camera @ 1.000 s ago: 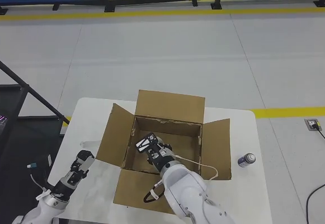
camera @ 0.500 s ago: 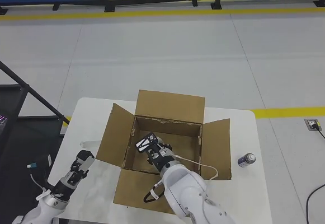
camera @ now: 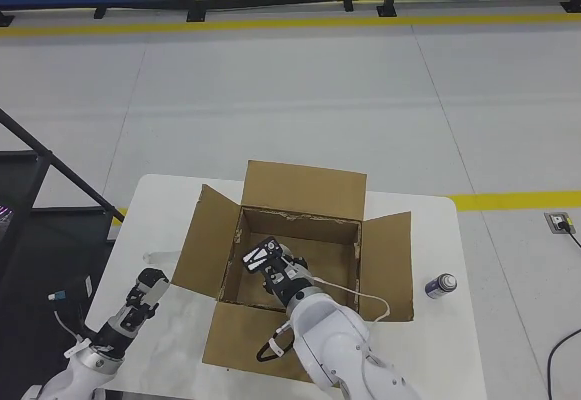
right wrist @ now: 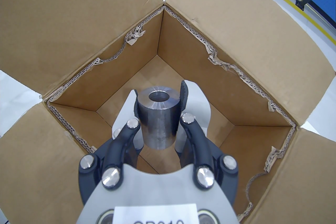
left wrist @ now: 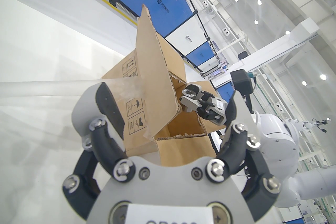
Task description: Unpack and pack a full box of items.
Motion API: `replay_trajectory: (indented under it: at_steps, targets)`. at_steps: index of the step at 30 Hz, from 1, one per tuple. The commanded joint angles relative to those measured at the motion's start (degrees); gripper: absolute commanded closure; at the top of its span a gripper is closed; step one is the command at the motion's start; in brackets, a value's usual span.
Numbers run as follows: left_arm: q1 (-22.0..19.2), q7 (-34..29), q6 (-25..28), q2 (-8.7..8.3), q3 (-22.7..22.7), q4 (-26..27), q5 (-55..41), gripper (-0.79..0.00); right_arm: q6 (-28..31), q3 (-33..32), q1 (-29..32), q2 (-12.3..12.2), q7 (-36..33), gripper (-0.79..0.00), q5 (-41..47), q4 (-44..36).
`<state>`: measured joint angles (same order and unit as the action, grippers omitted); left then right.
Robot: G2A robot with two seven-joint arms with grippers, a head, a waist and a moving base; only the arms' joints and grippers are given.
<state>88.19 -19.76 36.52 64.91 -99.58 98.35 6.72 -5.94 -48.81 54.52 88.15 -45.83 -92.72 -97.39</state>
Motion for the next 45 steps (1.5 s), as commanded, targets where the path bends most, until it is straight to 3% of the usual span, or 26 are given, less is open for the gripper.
replay_trajectory:
  at_steps: [1, 25, 26, 28, 29, 30, 38, 45]
  targets:
    - [0.00, 0.00, 0.00, 0.00, 0.00, 0.00, 0.00, -0.785, 0.00, 0.00, 0.00, 0.00, 0.00, 0.000, 0.00, 0.00]
    - [0.00, 0.00, 0.00, 0.00, 0.00, 0.00, 0.00, -0.785, 0.00, 0.00, 0.00, 0.00, 0.00, 0.000, 0.00, 0.00]
    - [-0.01, 0.00, -0.13, 0.01, 0.11, 0.13, -0.04, -0.785, -0.03, -0.02, 0.18, 0.01, 0.56, -0.785, 0.21, -0.15]
    - [0.05, -1.15, -0.56, 0.03, 1.20, 1.11, -1.04, -0.785, -0.17, -0.45, 1.20, -0.04, 3.50, -0.785, 0.39, -0.17]
    - [0.02, -1.41, -0.69, 0.00, 1.16, 1.44, -1.23, -0.785, -0.81, -0.72, 1.72, -0.05, 5.06, -0.329, -0.04, -0.36]
    - [0.00, -1.19, -0.88, -0.01, 1.03, 1.64, -1.30, -0.785, -1.20, -0.97, 2.33, -0.06, 6.38, 0.000, -0.05, -0.70]
    - [0.17, 0.17, -2.05, -0.08, -0.10, 1.61, -2.16, -0.785, 1.19, -3.90, 5.55, -0.47, 10.21, 0.000, 0.48, -3.12]
    - [-0.19, 0.76, -2.52, -0.10, -0.26, 0.67, -2.64, -0.785, 5.02, -9.65, 12.94, -1.76, 22.11, 0.000, 2.66, -12.41]
